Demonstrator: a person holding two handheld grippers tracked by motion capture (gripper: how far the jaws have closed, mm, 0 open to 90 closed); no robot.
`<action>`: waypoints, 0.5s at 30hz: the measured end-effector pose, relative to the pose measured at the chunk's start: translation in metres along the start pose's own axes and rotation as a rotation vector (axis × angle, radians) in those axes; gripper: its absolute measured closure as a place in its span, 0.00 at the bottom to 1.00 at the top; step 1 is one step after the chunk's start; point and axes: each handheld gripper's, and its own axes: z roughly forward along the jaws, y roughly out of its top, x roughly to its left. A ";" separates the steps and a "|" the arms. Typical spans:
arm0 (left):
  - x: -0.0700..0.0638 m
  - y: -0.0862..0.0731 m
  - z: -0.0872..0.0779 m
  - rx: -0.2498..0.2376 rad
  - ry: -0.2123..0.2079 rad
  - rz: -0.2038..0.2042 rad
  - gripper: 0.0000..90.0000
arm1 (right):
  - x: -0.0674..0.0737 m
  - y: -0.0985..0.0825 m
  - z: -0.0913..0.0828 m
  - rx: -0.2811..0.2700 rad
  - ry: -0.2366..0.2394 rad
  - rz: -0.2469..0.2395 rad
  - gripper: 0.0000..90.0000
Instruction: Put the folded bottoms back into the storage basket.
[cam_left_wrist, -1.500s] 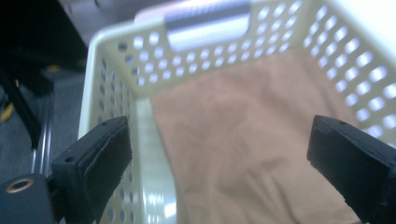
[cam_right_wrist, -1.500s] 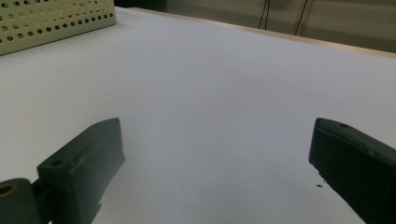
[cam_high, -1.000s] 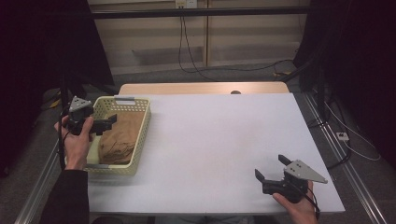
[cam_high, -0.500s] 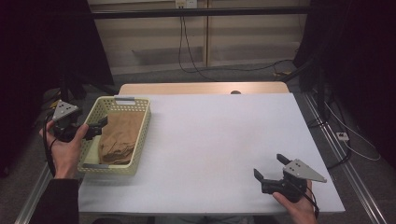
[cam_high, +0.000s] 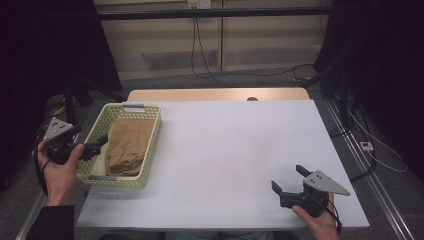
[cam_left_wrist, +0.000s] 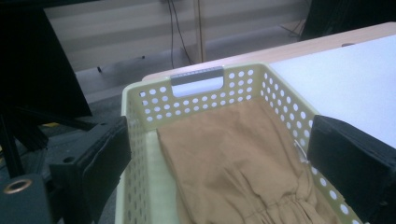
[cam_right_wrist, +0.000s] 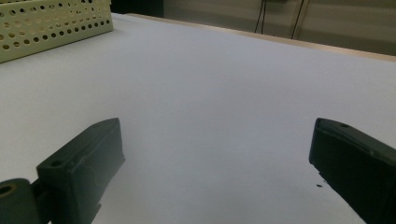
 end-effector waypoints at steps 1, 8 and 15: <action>0.000 -0.002 -0.002 -0.003 0.001 -0.006 0.06 | 0.000 0.000 -0.001 -0.002 -0.001 -0.002 0.03; 0.008 -0.019 -0.011 0.015 0.038 -0.016 0.07 | 0.001 0.000 -0.002 -0.010 0.003 -0.005 0.03; 0.009 -0.027 -0.023 0.015 0.040 -0.034 0.06 | 0.001 0.001 -0.002 -0.010 0.005 -0.014 0.04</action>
